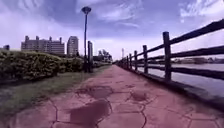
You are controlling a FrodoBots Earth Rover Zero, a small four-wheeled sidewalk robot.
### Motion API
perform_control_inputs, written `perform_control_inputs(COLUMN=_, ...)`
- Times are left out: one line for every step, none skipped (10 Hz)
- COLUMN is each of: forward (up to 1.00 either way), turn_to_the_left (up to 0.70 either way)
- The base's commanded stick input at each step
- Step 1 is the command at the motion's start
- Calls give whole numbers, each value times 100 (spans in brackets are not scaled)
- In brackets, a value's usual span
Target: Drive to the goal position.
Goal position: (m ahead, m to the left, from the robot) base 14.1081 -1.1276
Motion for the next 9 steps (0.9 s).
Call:
perform_control_inputs(forward=100, turn_to_the_left=0)
perform_control_inputs(forward=100, turn_to_the_left=0)
perform_control_inputs(forward=100, turn_to_the_left=0)
perform_control_inputs(forward=100, turn_to_the_left=0)
perform_control_inputs(forward=100, turn_to_the_left=0)
perform_control_inputs(forward=100, turn_to_the_left=0)
perform_control_inputs(forward=100, turn_to_the_left=0)
perform_control_inputs(forward=100, turn_to_the_left=0)
perform_control_inputs(forward=100, turn_to_the_left=0)
